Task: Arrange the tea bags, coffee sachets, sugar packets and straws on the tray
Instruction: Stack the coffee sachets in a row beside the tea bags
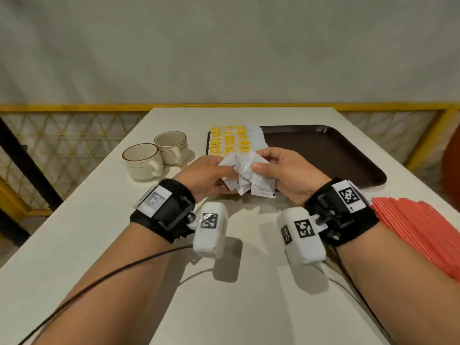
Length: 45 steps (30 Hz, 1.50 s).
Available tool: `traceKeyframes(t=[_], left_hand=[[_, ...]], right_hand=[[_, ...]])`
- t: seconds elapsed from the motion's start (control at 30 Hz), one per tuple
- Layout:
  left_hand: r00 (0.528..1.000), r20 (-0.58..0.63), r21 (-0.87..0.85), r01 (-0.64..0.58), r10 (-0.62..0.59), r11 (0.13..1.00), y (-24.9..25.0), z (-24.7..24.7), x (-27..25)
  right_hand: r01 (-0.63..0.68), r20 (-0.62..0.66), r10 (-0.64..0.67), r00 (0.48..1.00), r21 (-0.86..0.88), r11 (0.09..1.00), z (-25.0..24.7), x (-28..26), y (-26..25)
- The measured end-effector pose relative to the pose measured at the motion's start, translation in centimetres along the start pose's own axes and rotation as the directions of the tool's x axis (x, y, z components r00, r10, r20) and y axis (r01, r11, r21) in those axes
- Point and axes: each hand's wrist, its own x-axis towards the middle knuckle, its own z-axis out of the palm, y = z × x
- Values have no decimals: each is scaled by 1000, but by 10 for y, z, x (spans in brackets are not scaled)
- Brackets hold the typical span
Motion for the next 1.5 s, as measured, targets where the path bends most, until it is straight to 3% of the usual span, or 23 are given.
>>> traceKeyframes(t=[0.2, 0.43, 0.67, 0.8, 0.93, 1.03, 1.17, 1.27, 1.5], left_hand=[[995, 55, -32, -76, 78, 997, -15, 13, 5], [989, -94, -303, -136, 112, 943, -24, 12, 4], [983, -138, -371, -168, 125, 913, -29, 12, 8], [975, -188, -411, -191, 122, 892, -26, 12, 7], [970, -218, -518, -208, 107, 830, -21, 8, 6], [985, -156, -601, -153, 72, 784, -20, 8, 6], [999, -37, -763, -34, 9, 646, -16, 5, 4], [999, -48, -838, -32, -15, 544, -15, -2, 2], [999, 19, -732, 45, -46, 680, -19, 3, 6]], right_hand=[[0, -90, 5, 996, 53, 999, -2, -4, 16], [-5, -97, 23, 995, 188, 982, -3, -11, 14], [-8, -60, 24, 998, 241, 971, 0, -10, 21], [9, -101, 14, 995, 224, 975, -3, -11, 19], [38, -142, -2, 990, 252, 967, -8, -11, 19], [37, -114, -7, 993, 259, 965, -8, -11, 18], [36, -90, -12, 996, 269, 963, -6, -12, 18], [30, -107, 1, 994, 293, 956, -5, -13, 19], [24, -158, 32, 987, 341, 940, -10, -9, 21]])
